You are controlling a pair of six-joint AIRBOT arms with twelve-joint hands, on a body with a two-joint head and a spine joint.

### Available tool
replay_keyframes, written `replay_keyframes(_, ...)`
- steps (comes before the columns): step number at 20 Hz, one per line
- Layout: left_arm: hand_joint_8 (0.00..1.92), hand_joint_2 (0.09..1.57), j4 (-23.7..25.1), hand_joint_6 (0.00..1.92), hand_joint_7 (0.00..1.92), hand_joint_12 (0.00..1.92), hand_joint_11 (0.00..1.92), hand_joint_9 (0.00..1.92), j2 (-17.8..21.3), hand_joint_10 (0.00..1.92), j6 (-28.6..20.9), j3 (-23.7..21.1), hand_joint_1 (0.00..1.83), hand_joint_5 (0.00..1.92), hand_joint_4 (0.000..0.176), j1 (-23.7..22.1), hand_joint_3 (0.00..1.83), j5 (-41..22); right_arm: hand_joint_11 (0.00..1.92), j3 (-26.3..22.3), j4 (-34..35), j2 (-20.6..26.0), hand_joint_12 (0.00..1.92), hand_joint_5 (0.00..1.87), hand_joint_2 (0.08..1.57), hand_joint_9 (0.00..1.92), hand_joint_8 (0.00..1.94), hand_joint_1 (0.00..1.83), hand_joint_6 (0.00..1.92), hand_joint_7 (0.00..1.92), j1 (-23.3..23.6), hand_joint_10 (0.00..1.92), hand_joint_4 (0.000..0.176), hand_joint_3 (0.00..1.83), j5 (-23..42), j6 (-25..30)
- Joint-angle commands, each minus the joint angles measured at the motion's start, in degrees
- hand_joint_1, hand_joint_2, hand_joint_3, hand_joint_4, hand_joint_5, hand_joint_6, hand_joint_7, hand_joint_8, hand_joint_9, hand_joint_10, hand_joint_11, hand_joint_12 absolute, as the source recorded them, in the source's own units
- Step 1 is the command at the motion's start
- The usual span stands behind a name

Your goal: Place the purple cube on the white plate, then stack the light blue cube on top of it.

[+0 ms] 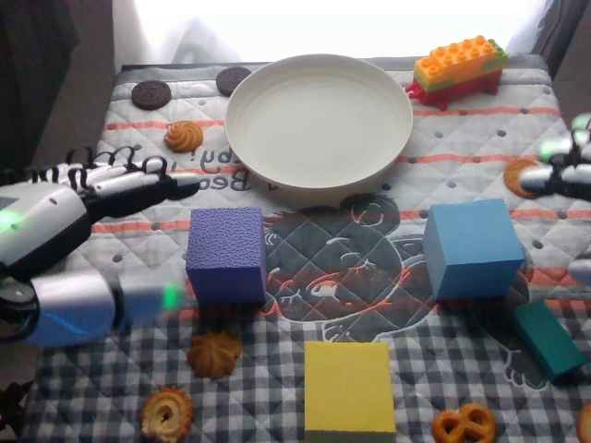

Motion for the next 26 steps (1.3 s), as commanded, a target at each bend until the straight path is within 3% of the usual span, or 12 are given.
replay_keyframes(1,0.0,0.92,0.4,0.0,0.09,0.47,0.0,0.13,-0.5,0.0,-0.3,0.6,0.55,0.08,0.176,-1.2,0.0,-5.0,0.23,0.0,1.2,0.4,0.71,0.53,1.37,0.52,0.01,0.29,0.01,0.5,0.7,0.02,0.043,0.01,6.6,-0.1)
replay_keyframes(3,0.0,0.83,0.5,0.0,0.01,0.33,0.0,0.08,-2.7,0.0,-0.3,2.8,0.57,0.03,0.176,-3.6,0.0,-2.1,0.25,0.0,1.2,0.3,0.72,0.53,1.37,0.53,0.01,0.32,0.0,0.51,0.7,0.02,0.034,0.0,6.6,-0.1)
replay_keyframes(4,0.0,0.8,0.8,0.0,0.0,0.25,0.0,0.08,-3.6,0.0,-0.3,3.7,0.59,0.01,0.176,-4.7,0.0,-0.8,0.24,0.0,1.2,0.3,0.71,0.53,1.37,0.53,0.0,0.33,0.0,0.5,0.7,0.01,0.041,0.0,6.6,-0.1)
replay_keyframes(8,0.0,0.78,1.7,0.0,0.0,0.24,0.0,0.02,-6.1,0.0,3.4,5.6,0.64,0.0,0.176,-8.1,0.0,4.3,0.26,0.1,1.2,0.3,0.72,0.54,1.38,0.54,0.01,0.35,0.0,0.52,0.7,0.01,0.038,0.0,6.6,-0.1)
replay_keyframes(9,0.0,0.8,1.7,0.0,0.0,0.25,0.0,0.01,-6.6,0.0,4.8,6.0,0.62,0.0,0.176,-8.8,0.01,5.5,0.25,0.1,1.2,0.3,0.72,0.55,1.37,0.55,0.01,0.38,0.01,0.53,0.7,0.01,0.021,0.0,6.6,-0.1)
replay_keyframes(10,0.0,0.8,1.7,0.0,0.01,0.14,0.0,0.02,-7.4,0.0,5.8,6.6,0.62,0.0,0.176,-9.8,0.0,6.9,0.25,0.1,1.2,0.3,0.73,0.56,1.37,0.55,0.01,0.4,0.01,0.55,0.7,0.01,0.02,0.0,6.6,-0.1)
replay_keyframes(13,0.01,0.82,1.5,0.0,0.22,0.57,0.0,0.24,-9.9,0.01,6.1,9.2,0.61,0.0,0.176,-12.1,0.0,10.9,0.3,0.1,1.2,0.3,0.76,0.55,1.37,0.58,0.0,0.45,0.0,0.55,0.7,0.01,0.016,0.0,6.6,-0.1)
replay_keyframes(18,0.01,0.89,1.3,0.02,0.47,0.71,0.0,0.39,-11.4,0.01,6.1,10.9,0.68,0.24,0.176,-13.6,0.01,12.8,0.31,0.1,1.1,0.2,0.78,0.56,1.37,0.6,0.0,0.46,0.0,0.57,0.7,0.01,0.012,0.0,6.6,-0.1)
replay_keyframes(21,0.07,1.05,1.2,0.03,0.89,1.13,0.02,0.71,-11.5,0.11,6.1,11.0,0.93,0.74,0.042,-13.7,0.0,12.6,0.29,0.1,1.1,0.2,0.78,0.56,1.38,0.59,0.0,0.43,0.0,0.57,0.6,0.0,0.016,0.0,6.6,-0.1)
replay_keyframes(22,1.17,1.14,0.9,0.57,0.83,1.46,0.01,0.6,-11.6,0.68,6.1,11.1,1.18,0.95,0.0,-13.7,0.0,12.2,0.29,0.1,1.1,0.1,0.77,0.56,1.38,0.58,0.0,0.43,0.0,0.57,0.6,0.0,0.012,0.0,6.6,-0.1)
replay_keyframes(23,1.49,1.18,0.8,0.74,0.73,1.71,0.03,0.45,-11.7,1.15,6.1,11.1,1.21,0.98,0.0,-13.9,0.0,11.7,0.29,0.1,1.1,0.1,0.78,0.56,1.38,0.57,0.0,0.42,0.0,0.56,0.6,0.0,0.009,0.0,6.6,-0.1)
replay_keyframes(26,1.49,1.19,0.5,0.87,0.82,1.85,0.18,0.54,-12.1,1.42,6.1,11.9,1.23,0.9,0.0,-15.1,0.0,10.6,0.32,0.1,1.1,0.1,0.78,0.56,1.38,0.6,0.0,0.39,0.0,0.58,0.6,0.01,0.017,0.0,6.6,-0.1)
